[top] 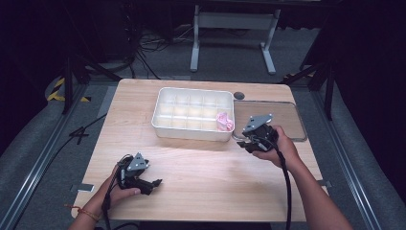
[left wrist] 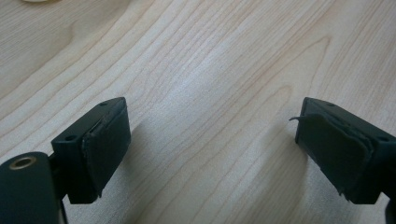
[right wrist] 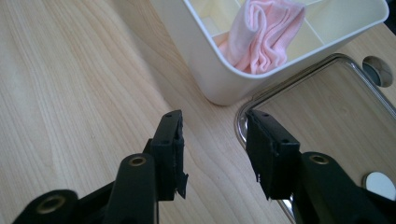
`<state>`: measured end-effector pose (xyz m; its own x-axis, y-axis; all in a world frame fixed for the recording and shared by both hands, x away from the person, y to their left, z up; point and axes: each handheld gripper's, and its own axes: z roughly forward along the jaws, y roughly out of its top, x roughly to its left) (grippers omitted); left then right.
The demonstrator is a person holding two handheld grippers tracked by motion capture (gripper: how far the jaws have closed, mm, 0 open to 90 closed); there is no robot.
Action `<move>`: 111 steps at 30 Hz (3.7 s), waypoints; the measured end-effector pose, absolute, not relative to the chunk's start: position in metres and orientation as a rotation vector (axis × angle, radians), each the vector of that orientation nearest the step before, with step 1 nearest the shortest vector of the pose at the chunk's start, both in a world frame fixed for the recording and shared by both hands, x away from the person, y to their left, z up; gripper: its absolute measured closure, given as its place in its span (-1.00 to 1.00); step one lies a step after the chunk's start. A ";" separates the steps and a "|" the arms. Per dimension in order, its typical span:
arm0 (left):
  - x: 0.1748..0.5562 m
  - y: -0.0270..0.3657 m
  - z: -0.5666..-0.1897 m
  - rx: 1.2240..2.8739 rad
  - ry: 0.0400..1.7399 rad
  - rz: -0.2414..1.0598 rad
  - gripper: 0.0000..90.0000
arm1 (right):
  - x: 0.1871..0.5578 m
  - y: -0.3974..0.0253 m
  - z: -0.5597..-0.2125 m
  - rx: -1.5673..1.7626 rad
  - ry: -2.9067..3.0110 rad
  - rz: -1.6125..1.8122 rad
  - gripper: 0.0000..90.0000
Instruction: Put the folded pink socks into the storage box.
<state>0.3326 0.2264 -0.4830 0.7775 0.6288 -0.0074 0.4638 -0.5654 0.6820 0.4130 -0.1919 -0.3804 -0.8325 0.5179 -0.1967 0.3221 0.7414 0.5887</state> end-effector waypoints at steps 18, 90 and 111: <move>0.333 0.226 -0.483 2.275 0.809 0.309 -0.77 | 0.394 -0.210 -0.394 0.656 2.569 0.741 -0.01; 0.332 0.226 -0.483 2.270 0.818 0.304 -0.77 | 0.314 -0.314 -0.480 0.984 2.446 1.003 -0.43; 0.332 0.226 -0.483 2.271 0.823 0.318 -0.77 | 0.310 -0.323 -0.487 1.046 2.394 1.064 -0.54</move>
